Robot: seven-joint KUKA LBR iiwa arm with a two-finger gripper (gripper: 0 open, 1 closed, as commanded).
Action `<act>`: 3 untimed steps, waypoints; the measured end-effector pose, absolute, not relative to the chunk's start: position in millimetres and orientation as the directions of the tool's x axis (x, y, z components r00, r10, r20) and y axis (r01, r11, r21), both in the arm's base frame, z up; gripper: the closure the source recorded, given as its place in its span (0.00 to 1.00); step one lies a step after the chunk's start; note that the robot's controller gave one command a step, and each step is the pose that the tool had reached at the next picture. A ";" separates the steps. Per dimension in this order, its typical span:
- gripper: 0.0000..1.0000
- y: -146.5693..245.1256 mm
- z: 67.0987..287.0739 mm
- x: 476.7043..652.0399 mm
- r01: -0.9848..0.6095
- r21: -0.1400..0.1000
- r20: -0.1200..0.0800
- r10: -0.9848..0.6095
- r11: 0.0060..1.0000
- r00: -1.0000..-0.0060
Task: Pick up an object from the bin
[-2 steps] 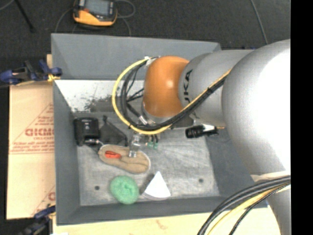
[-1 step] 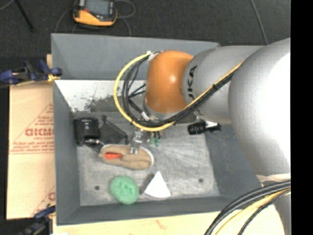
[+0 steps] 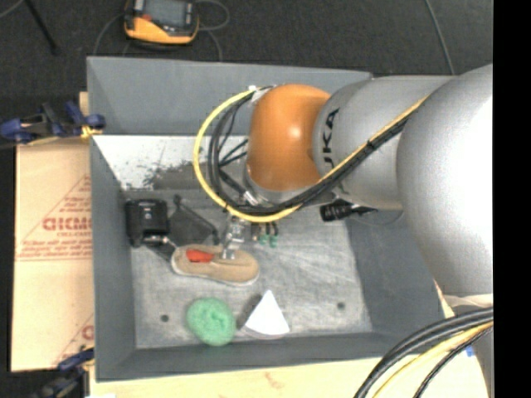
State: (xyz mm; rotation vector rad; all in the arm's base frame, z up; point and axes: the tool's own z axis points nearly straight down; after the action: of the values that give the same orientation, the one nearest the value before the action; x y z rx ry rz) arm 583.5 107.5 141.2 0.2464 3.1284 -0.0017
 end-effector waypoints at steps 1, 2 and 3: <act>1.00 107.8 171.2 586.3 -0.105 -0.001 -0.002 -0.105 0.994 -0.994; 0.00 112.1 138.8 579.0 0.085 0.001 -0.002 0.085 0.996 -0.996; 0.00 112.2 139.5 578.9 0.085 0.001 -0.003 0.085 0.996 -0.996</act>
Offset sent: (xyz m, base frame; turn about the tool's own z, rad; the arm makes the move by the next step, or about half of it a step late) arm -0.0056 0.0057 -0.0022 -0.0713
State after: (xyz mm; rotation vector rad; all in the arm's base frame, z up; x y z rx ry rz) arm 578.9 112.2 139.5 0.1338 3.1360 0.0018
